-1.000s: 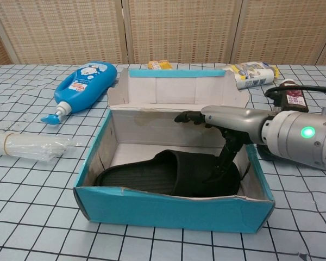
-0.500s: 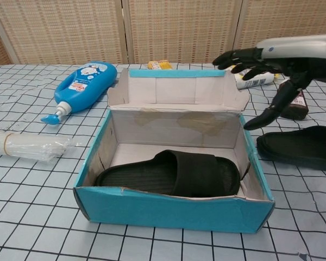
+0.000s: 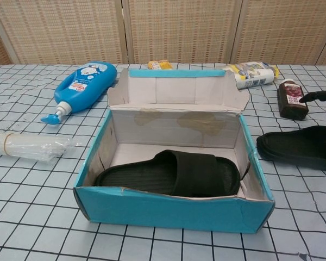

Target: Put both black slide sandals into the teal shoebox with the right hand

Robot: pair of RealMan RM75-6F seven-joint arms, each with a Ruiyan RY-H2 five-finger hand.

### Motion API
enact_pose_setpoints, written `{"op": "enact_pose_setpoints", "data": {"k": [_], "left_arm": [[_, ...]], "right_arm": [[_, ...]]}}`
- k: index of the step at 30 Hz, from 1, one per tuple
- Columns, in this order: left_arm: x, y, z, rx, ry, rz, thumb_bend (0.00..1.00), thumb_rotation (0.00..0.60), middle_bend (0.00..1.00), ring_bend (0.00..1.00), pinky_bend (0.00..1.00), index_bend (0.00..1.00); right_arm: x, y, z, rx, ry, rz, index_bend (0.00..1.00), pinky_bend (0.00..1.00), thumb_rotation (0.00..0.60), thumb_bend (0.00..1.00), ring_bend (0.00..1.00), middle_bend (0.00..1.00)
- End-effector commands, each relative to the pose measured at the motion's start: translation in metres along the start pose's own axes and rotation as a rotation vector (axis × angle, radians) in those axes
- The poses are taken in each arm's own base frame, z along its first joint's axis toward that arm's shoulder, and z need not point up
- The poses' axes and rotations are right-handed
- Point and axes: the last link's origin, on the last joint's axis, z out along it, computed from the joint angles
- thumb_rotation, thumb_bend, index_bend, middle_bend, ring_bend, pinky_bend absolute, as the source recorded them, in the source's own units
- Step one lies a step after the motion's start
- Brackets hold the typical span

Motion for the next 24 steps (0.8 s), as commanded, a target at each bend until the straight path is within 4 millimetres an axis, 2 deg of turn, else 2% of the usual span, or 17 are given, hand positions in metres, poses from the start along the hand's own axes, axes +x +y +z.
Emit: {"op": "enact_pose_setpoints", "data": {"k": [1,6,17,20,22,24], "left_arm": [[0.000,0.000,0.000,-0.001,0.000,0.000,0.67,0.600,0.09,0.15,0.37,0.22],[0.000,0.001,0.000,-0.004,0.002,0.001,0.67,0.600,0.09,0.15,0.37,0.22],[-0.001,0.001,0.000,-0.002,-0.007,0.003,0.67,0.600,0.09,0.15,0.37,0.22],[-0.001,0.001,0.000,-0.004,-0.007,0.005,0.67,0.600,0.09,0.15,0.37,0.22],[-0.001,0.001,0.000,-0.004,-0.007,0.005,0.67,0.600,0.09,0.15,0.37,0.22],[-0.001,0.001,0.000,-0.003,-0.007,0.003,0.67,0.600,0.09,0.15,0.37,0.22]], "right_arm": [[-0.014,0.005,0.001,-0.009,-0.046,-0.004,0.00,0.07,0.600,0.00,0.00,0.00],[-0.025,0.009,0.005,-0.024,-0.066,-0.031,0.00,0.07,0.600,0.00,0.00,0.00],[-0.039,0.016,0.027,-0.082,0.005,-0.074,0.00,0.07,0.600,0.00,0.00,0.00],[-0.042,0.017,0.029,-0.084,-0.002,-0.072,0.00,0.08,0.600,0.00,0.00,0.04],[-0.043,0.018,0.029,-0.089,-0.002,-0.080,0.07,0.16,0.600,0.00,0.02,0.13],[-0.043,0.020,0.029,-0.094,0.008,-0.086,0.19,0.31,0.600,0.00,0.11,0.25]]}}
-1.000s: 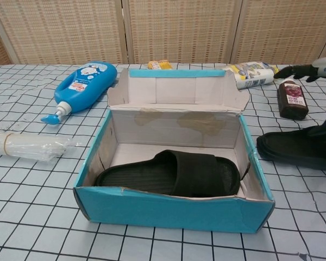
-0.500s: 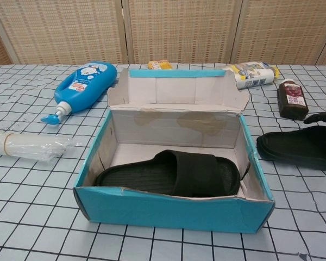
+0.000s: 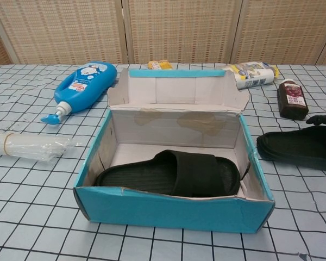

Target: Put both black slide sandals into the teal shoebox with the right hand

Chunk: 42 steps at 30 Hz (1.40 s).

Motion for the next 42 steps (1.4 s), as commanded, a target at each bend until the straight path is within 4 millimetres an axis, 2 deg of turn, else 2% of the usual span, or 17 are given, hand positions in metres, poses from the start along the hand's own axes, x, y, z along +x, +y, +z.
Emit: {"op": "enact_pose_setpoints", "data": {"k": [1,7,10,15,21,28,38,41,42], "left_arm": [[0.000,0.000,0.000,0.001,0.000,-0.001,0.67,0.600,0.09,0.15,0.37,0.22],[0.000,0.000,0.000,-0.001,0.001,-0.001,0.67,0.600,0.09,0.15,0.37,0.22],[0.000,0.000,0.000,0.000,-0.001,-0.001,0.67,0.600,0.09,0.15,0.37,0.22],[-0.001,0.000,0.000,0.000,-0.002,0.000,0.67,0.600,0.09,0.15,0.37,0.22],[-0.001,0.000,0.000,0.000,-0.003,0.003,0.67,0.600,0.09,0.15,0.37,0.22],[-0.002,0.000,0.001,0.000,-0.006,0.004,0.66,0.600,0.09,0.15,0.37,0.22],[-0.001,-0.002,0.001,0.005,-0.009,-0.004,0.67,0.600,0.09,0.15,0.37,0.22],[-0.001,-0.002,0.001,0.005,-0.009,-0.007,0.67,0.600,0.09,0.15,0.37,0.22],[-0.001,-0.002,0.001,0.005,-0.009,-0.007,0.67,0.600,0.09,0.15,0.37,0.22]], "right_arm": [[0.000,0.001,-0.001,-0.010,0.018,-0.003,0.25,0.39,0.600,0.00,0.19,0.32],[0.009,0.003,-0.010,-0.029,0.113,-0.009,0.55,0.64,0.600,0.00,0.44,0.58],[0.016,0.005,-0.020,-0.049,0.167,-0.021,0.58,0.65,0.600,0.00,0.45,0.60],[0.029,0.003,-0.050,-0.091,0.325,-0.077,0.59,0.66,0.600,0.00,0.47,0.61],[0.040,-0.011,-0.079,-0.101,0.520,-0.128,0.59,0.66,0.600,0.00,0.47,0.62],[0.044,-0.046,-0.090,0.024,0.707,-0.052,0.60,0.66,0.600,0.00,0.48,0.62],[0.052,-0.117,-0.074,0.262,0.854,0.147,0.62,0.67,0.600,0.00,0.50,0.64],[0.054,-0.141,-0.067,0.318,0.853,0.161,0.63,0.68,0.600,0.04,0.50,0.65],[0.054,-0.144,-0.067,0.323,0.852,0.161,0.63,0.68,0.600,0.05,0.50,0.65]]}}
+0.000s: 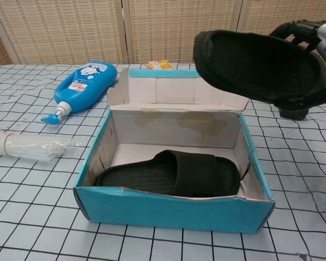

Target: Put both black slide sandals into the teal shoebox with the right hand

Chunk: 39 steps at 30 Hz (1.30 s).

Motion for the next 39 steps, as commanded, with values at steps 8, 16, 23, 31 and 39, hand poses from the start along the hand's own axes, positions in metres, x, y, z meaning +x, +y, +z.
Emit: {"op": "enact_pose_setpoints", "data": {"k": [8,16,23,31,39], "left_arm": [[0.002,-0.001,-0.001,0.001,0.010,-0.003,0.66,0.600,0.09,0.15,0.37,0.22],[0.002,-0.001,-0.001,-0.001,0.010,-0.006,0.67,0.600,0.09,0.15,0.37,0.22],[0.003,-0.002,-0.001,0.002,0.014,-0.007,0.67,0.600,0.09,0.15,0.37,0.22],[0.003,-0.001,-0.001,0.007,0.010,-0.006,0.67,0.600,0.09,0.15,0.37,0.22],[0.004,-0.001,0.000,0.009,0.012,-0.010,0.67,0.600,0.09,0.15,0.37,0.22]], "right_arm": [[-0.026,-0.070,0.030,0.137,-0.003,0.040,0.65,0.68,0.600,0.13,0.52,0.66],[-0.037,-0.108,0.041,0.192,-0.003,0.025,0.65,0.69,0.600,0.13,0.52,0.67],[-0.047,-0.114,0.035,0.202,-0.063,0.011,0.65,0.69,0.600,0.13,0.52,0.67],[-0.065,-0.117,0.023,0.224,-0.168,-0.002,0.65,0.69,0.600,0.13,0.52,0.67],[-0.075,-0.116,0.015,0.236,-0.196,-0.038,0.65,0.69,0.600,0.13,0.52,0.67]]}}
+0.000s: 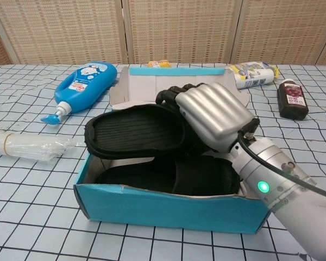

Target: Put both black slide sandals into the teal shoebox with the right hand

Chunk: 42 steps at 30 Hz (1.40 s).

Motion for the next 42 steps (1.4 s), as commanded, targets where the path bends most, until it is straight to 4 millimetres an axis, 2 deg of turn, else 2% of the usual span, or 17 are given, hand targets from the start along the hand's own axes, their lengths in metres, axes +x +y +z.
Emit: {"op": "enact_pose_setpoints", "data": {"k": [1,10,21,24,26,28,30,32,35,37,42], "left_arm": [[0.000,0.000,0.000,-0.001,-0.001,0.001,0.67,0.600,0.09,0.15,0.37,0.22],[-0.002,0.000,0.001,0.003,-0.009,0.002,0.67,0.600,0.09,0.15,0.37,0.22],[-0.003,0.001,0.003,0.004,-0.014,0.004,0.66,0.600,0.09,0.15,0.37,0.22],[-0.003,0.001,0.003,0.005,-0.013,0.005,0.66,0.600,0.09,0.15,0.37,0.22],[-0.003,0.001,0.003,0.005,-0.014,0.004,0.66,0.600,0.09,0.15,0.37,0.22],[-0.003,0.001,0.003,0.006,-0.014,0.004,0.67,0.600,0.09,0.15,0.37,0.22],[-0.002,0.000,0.003,0.008,-0.014,0.004,0.67,0.600,0.09,0.15,0.37,0.22],[-0.002,0.000,0.003,0.008,-0.013,0.003,0.67,0.600,0.09,0.15,0.37,0.22],[-0.003,0.000,0.003,0.009,-0.015,0.003,0.67,0.600,0.09,0.15,0.37,0.22],[-0.003,0.001,0.003,0.009,-0.015,0.003,0.67,0.600,0.09,0.15,0.37,0.22],[-0.003,0.001,0.004,0.008,-0.018,0.005,0.67,0.600,0.09,0.15,0.37,0.22]], "right_arm": [[-0.004,0.000,-0.003,0.003,-0.015,-0.016,0.65,0.69,0.600,0.13,0.52,0.67],[-0.016,0.008,-0.014,-0.029,-0.157,-0.079,0.65,0.69,0.600,0.14,0.52,0.67],[-0.017,0.013,-0.016,-0.039,-0.199,-0.102,0.64,0.69,0.600,0.14,0.52,0.67],[-0.017,0.014,-0.016,-0.039,-0.206,-0.109,0.60,0.68,0.600,0.14,0.50,0.67],[-0.017,0.016,-0.015,-0.041,-0.215,-0.104,0.54,0.63,0.600,0.14,0.43,0.62],[-0.015,0.018,-0.014,-0.045,-0.222,-0.086,0.47,0.53,0.600,0.14,0.34,0.54],[-0.012,0.020,-0.013,-0.047,-0.224,-0.068,0.41,0.31,0.600,0.14,0.17,0.41],[-0.007,0.023,-0.012,-0.053,-0.216,-0.032,0.36,0.15,0.600,0.13,0.04,0.31],[0.002,0.028,-0.010,-0.060,-0.224,0.039,0.28,0.05,0.600,0.10,0.00,0.20],[0.010,0.031,-0.009,-0.064,-0.228,0.090,0.21,0.03,0.600,0.07,0.00,0.13],[0.028,0.039,-0.009,-0.068,-0.247,0.189,0.17,0.02,0.600,0.06,0.00,0.10]]}}
